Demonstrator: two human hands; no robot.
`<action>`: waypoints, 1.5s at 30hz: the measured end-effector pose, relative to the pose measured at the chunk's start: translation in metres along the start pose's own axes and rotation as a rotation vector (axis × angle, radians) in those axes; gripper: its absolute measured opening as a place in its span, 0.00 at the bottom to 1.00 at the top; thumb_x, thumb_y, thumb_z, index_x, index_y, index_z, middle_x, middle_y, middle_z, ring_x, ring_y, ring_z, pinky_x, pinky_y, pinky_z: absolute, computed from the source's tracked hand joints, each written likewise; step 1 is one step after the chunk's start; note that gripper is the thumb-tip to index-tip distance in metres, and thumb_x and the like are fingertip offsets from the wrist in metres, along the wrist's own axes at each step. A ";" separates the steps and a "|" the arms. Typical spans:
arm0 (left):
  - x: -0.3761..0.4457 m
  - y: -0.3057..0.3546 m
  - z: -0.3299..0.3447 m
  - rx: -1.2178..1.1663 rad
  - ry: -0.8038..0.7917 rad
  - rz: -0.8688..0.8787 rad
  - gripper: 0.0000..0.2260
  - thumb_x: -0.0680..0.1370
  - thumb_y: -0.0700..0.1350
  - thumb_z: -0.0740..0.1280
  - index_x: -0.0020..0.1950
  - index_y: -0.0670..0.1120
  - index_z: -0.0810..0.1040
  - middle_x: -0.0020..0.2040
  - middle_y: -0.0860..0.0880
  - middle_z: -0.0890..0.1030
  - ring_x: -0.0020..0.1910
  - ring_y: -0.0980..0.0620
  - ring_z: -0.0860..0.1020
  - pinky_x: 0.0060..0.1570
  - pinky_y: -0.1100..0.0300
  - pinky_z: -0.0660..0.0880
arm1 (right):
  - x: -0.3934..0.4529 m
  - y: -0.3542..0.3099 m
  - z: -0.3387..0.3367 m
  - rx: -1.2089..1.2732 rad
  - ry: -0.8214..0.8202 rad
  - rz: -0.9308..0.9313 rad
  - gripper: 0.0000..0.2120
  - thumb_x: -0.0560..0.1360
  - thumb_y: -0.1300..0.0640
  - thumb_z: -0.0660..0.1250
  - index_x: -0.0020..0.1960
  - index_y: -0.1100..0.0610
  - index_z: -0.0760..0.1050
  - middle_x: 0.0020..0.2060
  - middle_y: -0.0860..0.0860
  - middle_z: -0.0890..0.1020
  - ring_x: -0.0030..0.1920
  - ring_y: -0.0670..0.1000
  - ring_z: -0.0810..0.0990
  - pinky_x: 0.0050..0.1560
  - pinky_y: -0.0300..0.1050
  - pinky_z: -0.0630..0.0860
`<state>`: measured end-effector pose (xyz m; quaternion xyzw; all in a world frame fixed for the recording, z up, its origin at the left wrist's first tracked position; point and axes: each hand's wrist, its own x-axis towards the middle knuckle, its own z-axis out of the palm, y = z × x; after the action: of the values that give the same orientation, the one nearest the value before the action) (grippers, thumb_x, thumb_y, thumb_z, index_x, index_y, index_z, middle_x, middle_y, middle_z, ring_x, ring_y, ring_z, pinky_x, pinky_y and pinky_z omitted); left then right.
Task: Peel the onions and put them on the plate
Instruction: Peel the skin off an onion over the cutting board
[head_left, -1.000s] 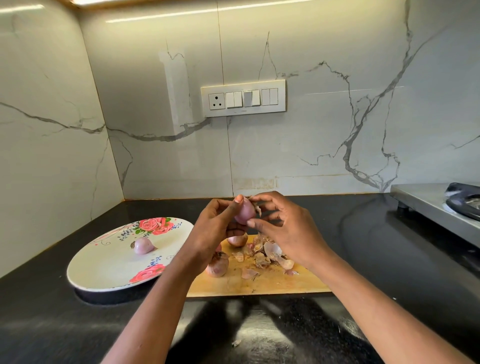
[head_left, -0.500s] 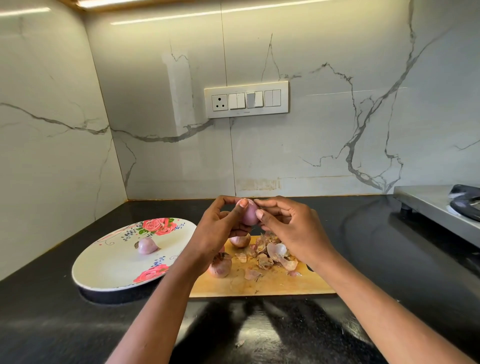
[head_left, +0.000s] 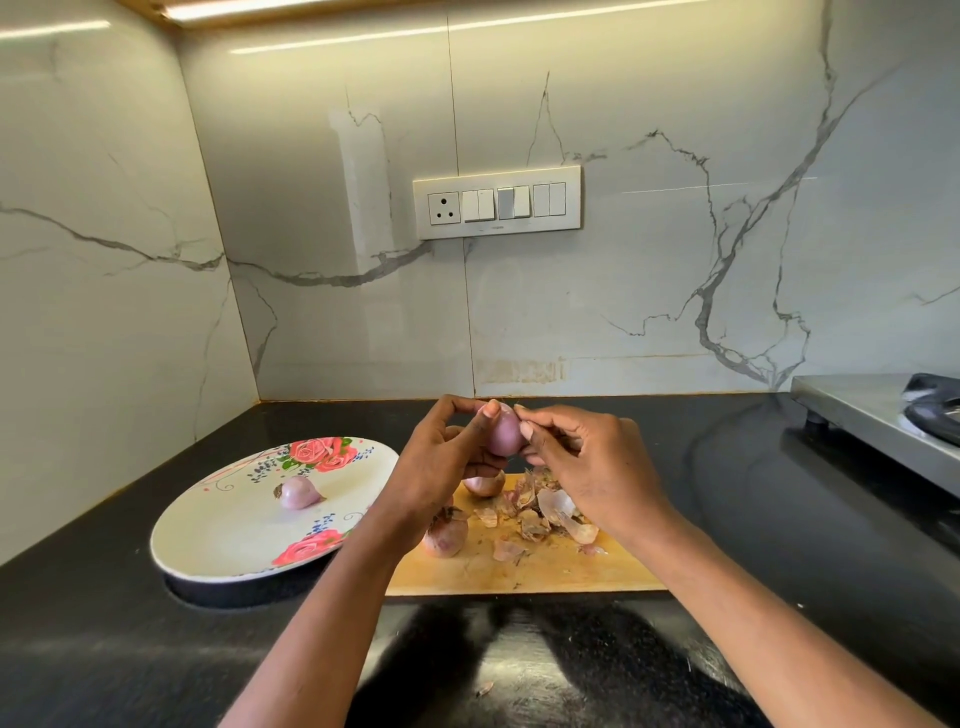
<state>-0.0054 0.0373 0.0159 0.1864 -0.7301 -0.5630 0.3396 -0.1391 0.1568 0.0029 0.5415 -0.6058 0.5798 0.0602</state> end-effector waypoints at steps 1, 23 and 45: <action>0.000 0.000 0.000 -0.001 -0.001 -0.003 0.22 0.74 0.58 0.66 0.62 0.47 0.75 0.49 0.43 0.85 0.46 0.47 0.85 0.54 0.53 0.82 | 0.000 0.000 0.000 -0.002 0.000 -0.004 0.10 0.78 0.57 0.72 0.59 0.53 0.84 0.42 0.44 0.87 0.40 0.42 0.86 0.46 0.47 0.85; -0.004 0.006 -0.006 -0.036 -0.098 0.058 0.24 0.75 0.55 0.67 0.71 0.52 0.76 0.64 0.47 0.79 0.56 0.50 0.80 0.49 0.62 0.78 | 0.006 -0.009 0.000 0.383 0.012 0.263 0.13 0.82 0.67 0.63 0.53 0.56 0.84 0.53 0.49 0.86 0.49 0.49 0.87 0.51 0.44 0.83; -0.002 0.004 -0.005 -0.030 -0.149 0.084 0.22 0.76 0.54 0.68 0.70 0.52 0.77 0.65 0.50 0.80 0.61 0.50 0.81 0.57 0.59 0.80 | 0.007 0.002 -0.006 0.276 -0.035 0.113 0.13 0.69 0.58 0.78 0.54 0.53 0.85 0.50 0.45 0.88 0.53 0.45 0.86 0.56 0.42 0.81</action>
<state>0.0006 0.0365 0.0201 0.1082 -0.7521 -0.5714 0.3101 -0.1470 0.1570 0.0087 0.5197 -0.5508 0.6505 -0.0585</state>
